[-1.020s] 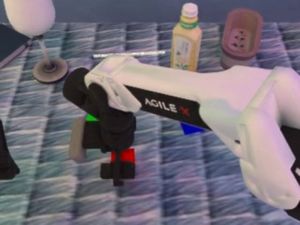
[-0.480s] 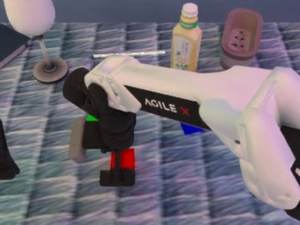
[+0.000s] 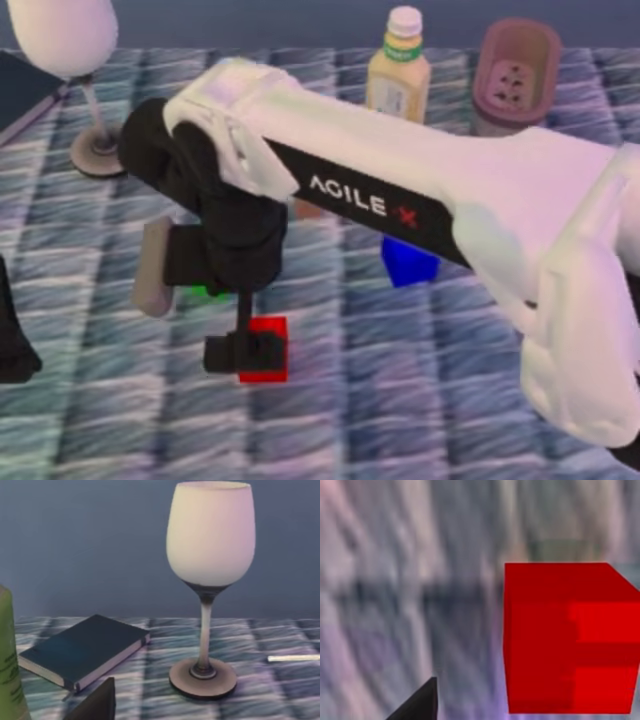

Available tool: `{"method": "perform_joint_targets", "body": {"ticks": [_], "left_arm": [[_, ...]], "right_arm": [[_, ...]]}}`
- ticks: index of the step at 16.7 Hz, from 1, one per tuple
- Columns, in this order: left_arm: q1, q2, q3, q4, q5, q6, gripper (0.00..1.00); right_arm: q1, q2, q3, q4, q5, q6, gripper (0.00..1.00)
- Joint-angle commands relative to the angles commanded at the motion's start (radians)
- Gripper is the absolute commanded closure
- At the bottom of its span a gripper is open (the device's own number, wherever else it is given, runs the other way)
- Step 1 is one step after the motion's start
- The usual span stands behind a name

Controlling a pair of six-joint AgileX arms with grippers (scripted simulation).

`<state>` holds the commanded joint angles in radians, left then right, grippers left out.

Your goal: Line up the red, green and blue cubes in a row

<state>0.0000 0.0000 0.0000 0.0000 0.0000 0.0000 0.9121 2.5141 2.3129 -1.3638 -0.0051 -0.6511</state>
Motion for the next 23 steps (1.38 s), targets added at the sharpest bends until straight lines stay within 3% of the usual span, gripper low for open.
{"method": "perform_joint_targets", "body": {"ticks": [7, 12, 17, 23], "left_arm": [[0.000, 0.000, 0.000, 0.000, 0.000, 0.000, 0.00], [-0.033, 0.130, 0.130, -0.086, 0.003, -0.002, 0.00], [-0.099, 0.486, 0.441, -0.286, 0.002, -0.007, 0.00], [-0.200, 1.128, 0.907, -0.604, -0.002, -0.011, 0.00]], "right_arm": [[-0.002, -0.006, 0.059, -0.058, 0.000, -0.001, 0.00], [-0.068, -0.155, -0.074, 0.050, -0.012, 0.035, 0.00], [-0.234, -0.562, -0.419, 0.296, -0.034, 0.141, 0.00], [-0.494, -1.275, -1.067, 0.668, -0.054, 0.330, 0.00]]}}
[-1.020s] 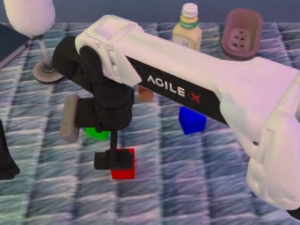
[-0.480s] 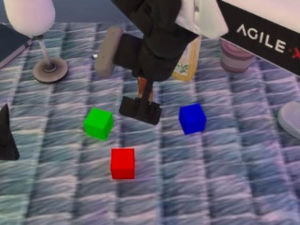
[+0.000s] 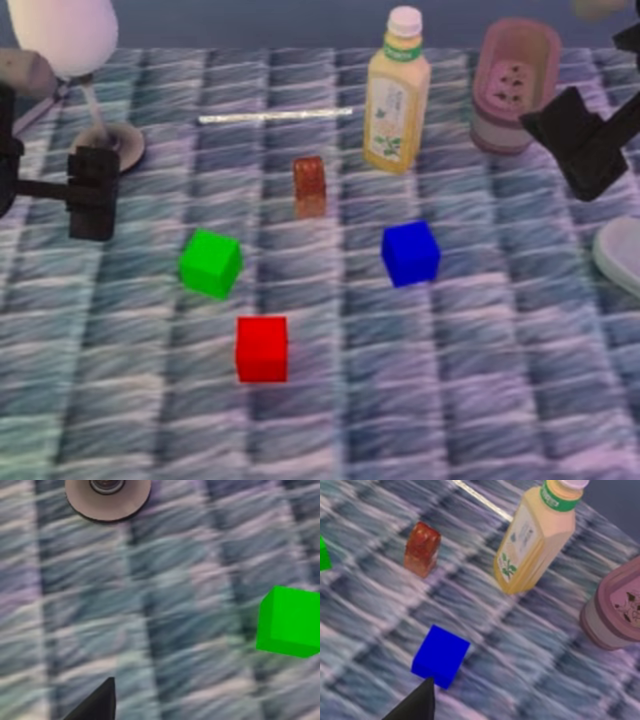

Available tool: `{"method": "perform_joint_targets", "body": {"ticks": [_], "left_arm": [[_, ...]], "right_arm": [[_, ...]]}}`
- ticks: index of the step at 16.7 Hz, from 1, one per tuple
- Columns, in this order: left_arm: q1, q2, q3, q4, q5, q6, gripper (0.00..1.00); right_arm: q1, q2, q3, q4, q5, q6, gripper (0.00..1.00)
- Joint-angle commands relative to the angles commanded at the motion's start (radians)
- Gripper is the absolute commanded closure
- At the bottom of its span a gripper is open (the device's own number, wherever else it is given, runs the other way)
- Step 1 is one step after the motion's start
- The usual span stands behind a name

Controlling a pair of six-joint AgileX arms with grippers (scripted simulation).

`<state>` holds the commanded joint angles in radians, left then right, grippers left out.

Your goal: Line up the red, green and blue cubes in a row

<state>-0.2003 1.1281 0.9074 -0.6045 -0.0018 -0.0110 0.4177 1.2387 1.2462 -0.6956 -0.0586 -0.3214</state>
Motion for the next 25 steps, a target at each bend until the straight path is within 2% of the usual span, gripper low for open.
{"method": "perform_joint_targets", "body": {"ticks": [7, 12, 15, 21, 25], "left_arm": [[-0.111, 0.668, 0.488, -0.340, 0.000, -0.005, 0.00], [-0.164, 0.944, 0.735, -0.489, 0.003, -0.010, 0.00], [-0.180, 1.027, 0.815, -0.529, 0.004, -0.011, 0.00], [-0.178, 1.041, 0.828, -0.534, 0.005, -0.011, 0.00], [-0.181, 1.068, 0.778, -0.459, 0.005, -0.009, 0.00]], "right_arm": [[-0.260, -0.769, -0.799, 0.404, 0.018, 0.199, 0.00], [-0.373, -1.128, -1.146, 0.620, 0.046, 0.290, 0.00], [-0.404, -1.227, -1.236, 0.687, 0.057, 0.318, 0.00], [-0.408, -1.239, -1.246, 0.696, 0.059, 0.321, 0.00], [-0.408, -1.239, -1.246, 0.696, 0.059, 0.321, 0.00]]}}
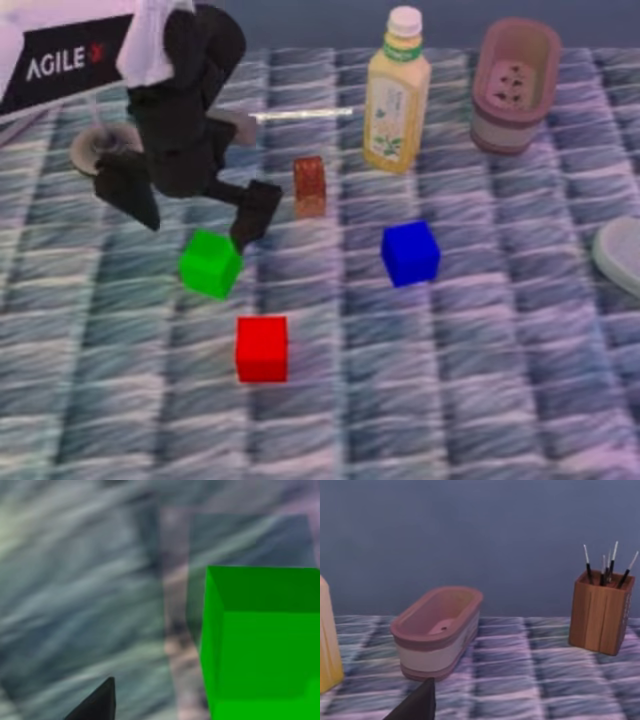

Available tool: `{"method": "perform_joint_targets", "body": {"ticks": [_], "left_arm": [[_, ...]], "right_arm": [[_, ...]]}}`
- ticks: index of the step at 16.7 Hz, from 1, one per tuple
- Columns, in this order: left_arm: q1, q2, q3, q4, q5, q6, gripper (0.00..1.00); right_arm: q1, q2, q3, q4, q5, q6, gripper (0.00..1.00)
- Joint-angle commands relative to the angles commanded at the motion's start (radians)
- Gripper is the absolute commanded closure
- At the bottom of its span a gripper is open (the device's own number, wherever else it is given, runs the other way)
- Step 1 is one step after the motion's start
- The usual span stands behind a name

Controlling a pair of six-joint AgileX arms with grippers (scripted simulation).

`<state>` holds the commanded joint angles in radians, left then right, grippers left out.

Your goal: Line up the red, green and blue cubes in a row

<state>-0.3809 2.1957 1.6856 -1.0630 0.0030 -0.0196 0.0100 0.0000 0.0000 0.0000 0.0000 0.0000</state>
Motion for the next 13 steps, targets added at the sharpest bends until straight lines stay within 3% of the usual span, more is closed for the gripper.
{"method": "perform_joint_targets", "body": {"ticks": [4, 9, 13], "left_arm": [[0.000, 0.058, -0.094, 0.161, 0.001, 0.000, 0.00], [-0.001, 0.073, -0.116, 0.191, 0.001, 0.000, 0.00], [-0.001, 0.073, -0.116, 0.191, 0.001, 0.000, 0.30]], "right_arm": [[0.000, 0.000, 0.000, 0.000, 0.000, 0.000, 0.00], [0.000, 0.000, 0.000, 0.000, 0.000, 0.000, 0.00], [0.000, 0.000, 0.000, 0.000, 0.000, 0.000, 0.00]]}}
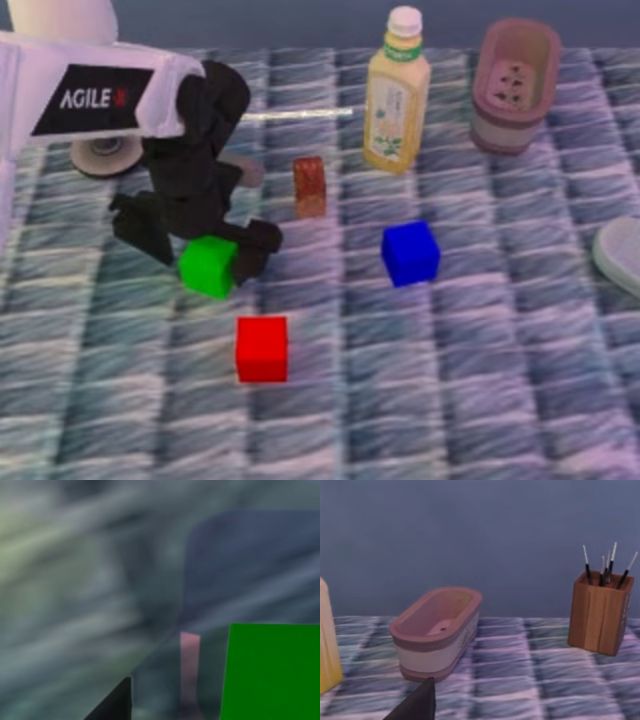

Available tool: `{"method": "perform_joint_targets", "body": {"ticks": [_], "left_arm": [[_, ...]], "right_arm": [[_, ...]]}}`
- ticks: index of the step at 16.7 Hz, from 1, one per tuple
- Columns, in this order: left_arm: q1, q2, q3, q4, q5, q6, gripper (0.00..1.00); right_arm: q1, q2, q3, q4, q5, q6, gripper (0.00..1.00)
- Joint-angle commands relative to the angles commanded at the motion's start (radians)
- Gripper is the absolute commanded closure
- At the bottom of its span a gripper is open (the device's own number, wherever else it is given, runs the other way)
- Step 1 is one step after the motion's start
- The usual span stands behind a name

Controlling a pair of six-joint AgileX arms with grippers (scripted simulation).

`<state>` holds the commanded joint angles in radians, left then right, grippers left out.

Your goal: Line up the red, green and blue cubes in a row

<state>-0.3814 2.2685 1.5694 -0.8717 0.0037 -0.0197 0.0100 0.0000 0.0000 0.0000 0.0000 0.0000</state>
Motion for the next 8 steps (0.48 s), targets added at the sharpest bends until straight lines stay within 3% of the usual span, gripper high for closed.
{"method": "perform_joint_targets", "body": {"ticks": [8], "left_arm": [[0.000, 0.000, 0.000, 0.000, 0.000, 0.000, 0.90]], "right_arm": [[0.000, 0.000, 0.000, 0.000, 0.000, 0.000, 0.00]]}}
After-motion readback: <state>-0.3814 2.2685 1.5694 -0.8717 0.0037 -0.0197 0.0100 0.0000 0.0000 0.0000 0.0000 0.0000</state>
